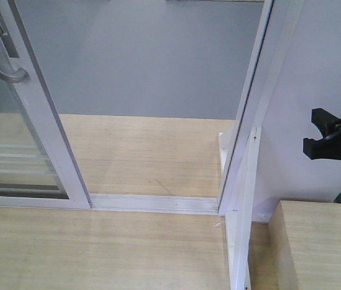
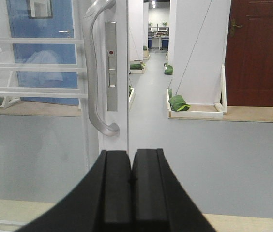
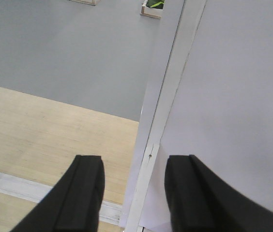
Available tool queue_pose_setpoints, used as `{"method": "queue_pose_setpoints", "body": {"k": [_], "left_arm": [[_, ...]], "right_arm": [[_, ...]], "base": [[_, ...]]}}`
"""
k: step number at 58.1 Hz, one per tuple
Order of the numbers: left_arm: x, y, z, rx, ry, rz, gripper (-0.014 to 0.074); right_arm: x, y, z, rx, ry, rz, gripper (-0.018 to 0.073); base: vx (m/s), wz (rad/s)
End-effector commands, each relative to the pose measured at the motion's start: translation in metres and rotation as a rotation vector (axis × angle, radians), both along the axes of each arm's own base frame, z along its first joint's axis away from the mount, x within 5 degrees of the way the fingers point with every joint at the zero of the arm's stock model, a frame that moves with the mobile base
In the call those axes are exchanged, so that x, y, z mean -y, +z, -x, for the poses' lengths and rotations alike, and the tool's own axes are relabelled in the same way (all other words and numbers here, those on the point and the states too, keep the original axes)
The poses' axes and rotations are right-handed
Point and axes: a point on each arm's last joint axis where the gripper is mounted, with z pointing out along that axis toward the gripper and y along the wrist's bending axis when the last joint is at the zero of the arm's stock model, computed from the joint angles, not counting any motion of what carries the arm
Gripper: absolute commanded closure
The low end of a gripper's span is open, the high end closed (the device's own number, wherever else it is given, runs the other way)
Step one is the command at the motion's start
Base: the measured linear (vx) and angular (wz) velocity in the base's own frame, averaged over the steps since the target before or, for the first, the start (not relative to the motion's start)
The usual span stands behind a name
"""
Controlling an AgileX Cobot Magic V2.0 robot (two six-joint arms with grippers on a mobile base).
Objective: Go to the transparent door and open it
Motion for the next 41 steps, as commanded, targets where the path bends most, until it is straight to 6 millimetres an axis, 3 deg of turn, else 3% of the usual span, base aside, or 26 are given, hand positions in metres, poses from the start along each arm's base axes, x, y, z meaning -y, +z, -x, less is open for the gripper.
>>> {"method": "queue_pose_setpoints", "body": {"k": [1, 8, 14, 18, 26, 36, 41], "left_arm": [[0.000, -0.003, -0.001, 0.051, -0.004, 0.000, 0.0603], [0.000, -0.003, -0.001, 0.051, -0.004, 0.000, 0.0603], [0.000, -0.003, -0.001, 0.051, -0.004, 0.000, 0.0603], [0.000, -0.003, -0.001, 0.051, -0.004, 0.000, 0.0602], [0.000, -0.003, -0.001, 0.051, -0.004, 0.000, 0.0602], [0.000, -0.003, -0.001, 0.051, -0.004, 0.000, 0.0602], [0.000, -0.003, -0.001, 0.051, -0.004, 0.000, 0.0602]], "right_arm": [[0.004, 0.013, 0.006, 0.075, 0.002, -0.010, 0.0237], [0.014, 0.005, 0.025, 0.121, -0.024, -0.062, 0.0398], [0.017, -0.006, 0.046, 0.264, 0.019, 0.000, 0.0575], [0.018, -0.013, 0.060, 0.374, 0.035, 0.012, 0.0573], [0.027, -0.037, 0.091, 0.501, -0.052, -0.137, 0.0570], [0.031, -0.079, 0.116, 0.558, -0.073, -0.095, 0.0568], [0.032, -0.087, 0.124, 0.487, -0.080, -0.084, 0.0567]], "base": [[0.00, 0.00], [0.00, 0.00], [0.00, 0.00], [0.00, 0.00], [0.00, 0.00], [0.00, 0.00], [0.00, 0.00]]}}
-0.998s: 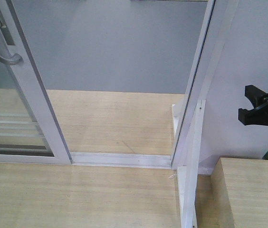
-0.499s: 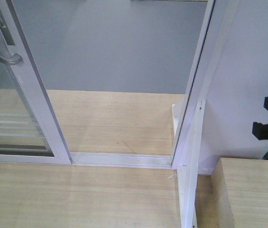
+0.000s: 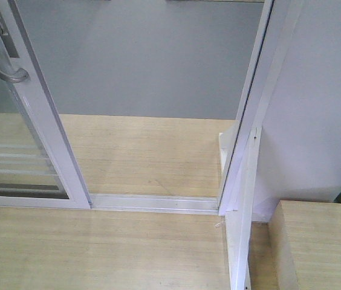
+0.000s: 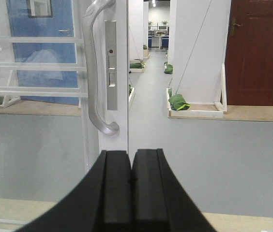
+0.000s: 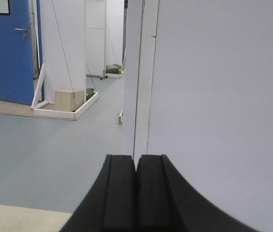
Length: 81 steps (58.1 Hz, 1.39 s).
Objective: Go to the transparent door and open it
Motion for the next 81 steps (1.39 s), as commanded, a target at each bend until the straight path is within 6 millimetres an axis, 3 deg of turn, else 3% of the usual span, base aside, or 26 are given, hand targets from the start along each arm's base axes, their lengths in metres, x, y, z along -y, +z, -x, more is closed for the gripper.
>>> {"method": "queue_pose_setpoints", "body": {"k": [1, 8, 20, 81], "left_arm": [[0.0002, -0.0025, -0.0005, 0.056, -0.004, 0.000, 0.0602], [0.0002, -0.0027, -0.0005, 0.054, -0.004, 0.000, 0.0602], [0.0002, -0.0031, -0.0006, 0.049, -0.004, 0.001, 0.0602], [0.0002, -0.0031, -0.0006, 0.049, -0.004, 0.001, 0.0602]], "right_arm": [[0.0011, -0.0072, 0.0061, 0.002, -0.014, 0.021, 0.0567], [0.0044, -0.0123, 0.0065, -0.052, -0.069, -0.005, 0.0567], [0.0110, -0.0077, 0.0079, 0.003, -0.186, -0.024, 0.0567], [0.0108, -0.0089, 0.0077, -0.013, -0.183, -0.024, 0.0567]], "base": [[0.00, 0.00], [0.00, 0.00], [0.00, 0.00], [0.00, 0.00]]}}
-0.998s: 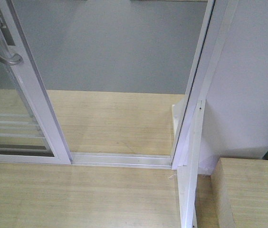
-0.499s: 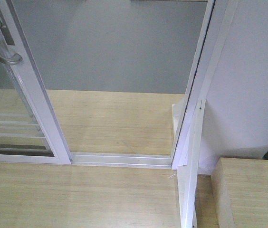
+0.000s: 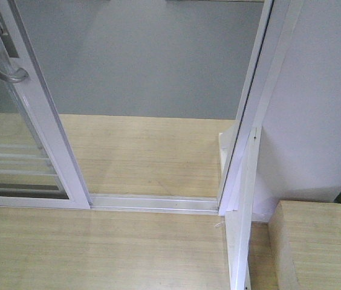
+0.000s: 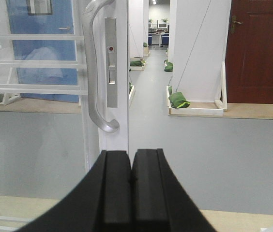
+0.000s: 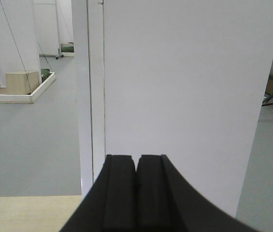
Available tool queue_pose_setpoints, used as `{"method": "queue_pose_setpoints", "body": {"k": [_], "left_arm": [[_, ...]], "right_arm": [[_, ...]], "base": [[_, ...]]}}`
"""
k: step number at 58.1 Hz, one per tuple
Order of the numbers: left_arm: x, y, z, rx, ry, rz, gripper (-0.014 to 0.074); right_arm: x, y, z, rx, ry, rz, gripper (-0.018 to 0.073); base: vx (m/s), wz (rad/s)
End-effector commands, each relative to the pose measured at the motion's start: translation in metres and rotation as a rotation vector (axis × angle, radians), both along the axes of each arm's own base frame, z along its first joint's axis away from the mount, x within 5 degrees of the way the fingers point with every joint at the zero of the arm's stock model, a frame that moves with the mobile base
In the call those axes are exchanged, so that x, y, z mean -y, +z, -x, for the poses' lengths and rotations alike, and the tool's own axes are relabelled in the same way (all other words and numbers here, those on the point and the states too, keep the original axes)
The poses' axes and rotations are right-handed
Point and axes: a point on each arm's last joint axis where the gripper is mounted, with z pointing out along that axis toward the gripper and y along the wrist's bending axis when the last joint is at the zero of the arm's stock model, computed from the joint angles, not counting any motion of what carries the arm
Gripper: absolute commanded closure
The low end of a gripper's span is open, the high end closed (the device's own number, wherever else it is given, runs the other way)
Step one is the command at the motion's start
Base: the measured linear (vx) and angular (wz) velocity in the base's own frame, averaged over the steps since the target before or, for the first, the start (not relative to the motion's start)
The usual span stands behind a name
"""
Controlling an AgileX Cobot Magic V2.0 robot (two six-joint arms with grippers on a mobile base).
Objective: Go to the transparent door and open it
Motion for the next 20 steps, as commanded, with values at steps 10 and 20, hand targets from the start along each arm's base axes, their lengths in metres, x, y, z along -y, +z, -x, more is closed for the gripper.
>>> {"method": "queue_pose_setpoints", "body": {"k": [10, 20], "left_arm": [[0.0002, -0.0025, -0.0006, 0.056, -0.004, 0.000, 0.0602], [0.0002, -0.0025, -0.0006, 0.056, -0.004, 0.000, 0.0602]], "right_arm": [[0.0000, 0.0033, 0.0007, 0.075, -0.002, 0.009, 0.0567], [0.0000, 0.0033, 0.0007, 0.075, -0.002, 0.009, 0.0567]], "base": [[0.00, 0.00], [0.00, 0.00]]}}
